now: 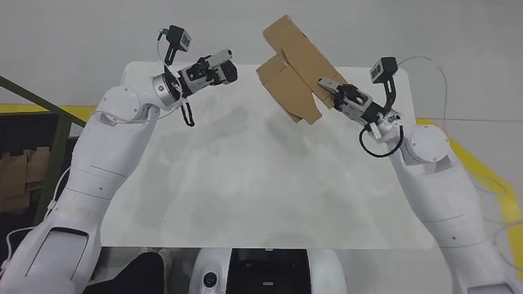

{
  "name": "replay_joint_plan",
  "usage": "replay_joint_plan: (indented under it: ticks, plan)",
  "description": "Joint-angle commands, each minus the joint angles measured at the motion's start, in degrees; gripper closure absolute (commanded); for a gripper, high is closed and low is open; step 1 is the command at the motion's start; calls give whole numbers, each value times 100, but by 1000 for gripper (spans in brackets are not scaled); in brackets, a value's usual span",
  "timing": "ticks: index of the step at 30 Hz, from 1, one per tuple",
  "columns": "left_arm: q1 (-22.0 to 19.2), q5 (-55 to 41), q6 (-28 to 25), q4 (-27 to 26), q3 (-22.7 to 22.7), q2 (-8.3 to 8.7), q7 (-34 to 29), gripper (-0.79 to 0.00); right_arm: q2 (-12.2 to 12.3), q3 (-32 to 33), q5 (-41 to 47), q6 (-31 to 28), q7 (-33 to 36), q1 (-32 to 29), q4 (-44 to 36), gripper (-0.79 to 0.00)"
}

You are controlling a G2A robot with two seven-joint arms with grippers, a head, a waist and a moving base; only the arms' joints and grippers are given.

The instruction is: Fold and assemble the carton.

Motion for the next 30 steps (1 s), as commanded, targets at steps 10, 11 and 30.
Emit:
replay_joint_plan:
  ticks: [10, 11, 30]
  plan:
    - [-8, -4, 5, 9, 1, 0, -16, -785, -52, -114, -61, 169, -335, -4, -139, 0]
    - [-8, -4, 5, 9, 1, 0, -16, -785, -52, -114, -61, 169, -335, -4, -139, 0]
    - [348, 114, 85, -396, 284, -153, 971, -785, -202, -453, -420, 443, -1712, -210, -610, 0]
